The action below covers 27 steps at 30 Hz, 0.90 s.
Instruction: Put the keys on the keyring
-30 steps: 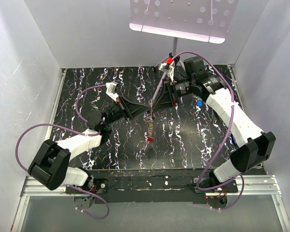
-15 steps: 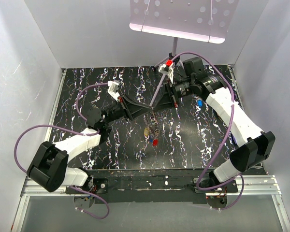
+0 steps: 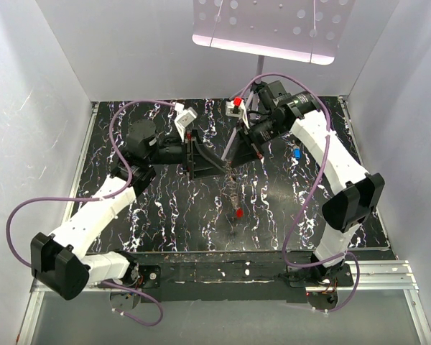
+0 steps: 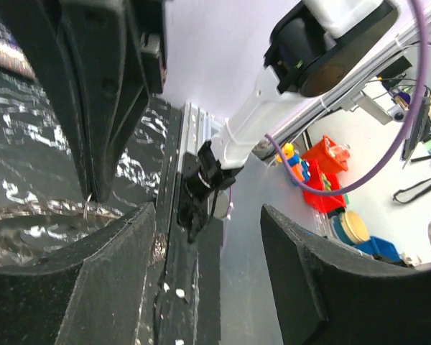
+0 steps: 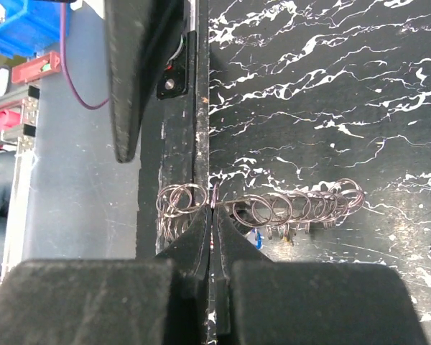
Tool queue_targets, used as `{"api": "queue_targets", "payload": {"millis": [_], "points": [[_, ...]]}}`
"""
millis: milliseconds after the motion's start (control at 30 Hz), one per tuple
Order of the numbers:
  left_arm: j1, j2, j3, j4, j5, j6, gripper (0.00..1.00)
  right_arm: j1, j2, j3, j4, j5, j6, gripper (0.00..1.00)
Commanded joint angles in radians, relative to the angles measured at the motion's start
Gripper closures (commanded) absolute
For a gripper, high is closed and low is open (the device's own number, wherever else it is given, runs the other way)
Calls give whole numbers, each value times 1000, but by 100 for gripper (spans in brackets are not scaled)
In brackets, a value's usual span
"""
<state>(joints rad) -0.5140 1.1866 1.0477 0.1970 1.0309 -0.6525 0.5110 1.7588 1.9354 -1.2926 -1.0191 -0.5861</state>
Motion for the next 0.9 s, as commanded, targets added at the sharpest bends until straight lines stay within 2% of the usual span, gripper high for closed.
{"api": "queue_targets", "payload": {"millis": [0,433,667,867], "points": [[-1,33,43,-254,63,149,42,6,7,48,-301,-36,-136,99],[-17,36,72,-323,-60,390,48,32,2,5,-304,-62,-161,99],[-18,70,94,-330,-51,425,57,38,4,0,-303,-73,-159,99],[-32,91,103,-341,-40,438,69,43,10,5,-303,-81,-159,99]]}}
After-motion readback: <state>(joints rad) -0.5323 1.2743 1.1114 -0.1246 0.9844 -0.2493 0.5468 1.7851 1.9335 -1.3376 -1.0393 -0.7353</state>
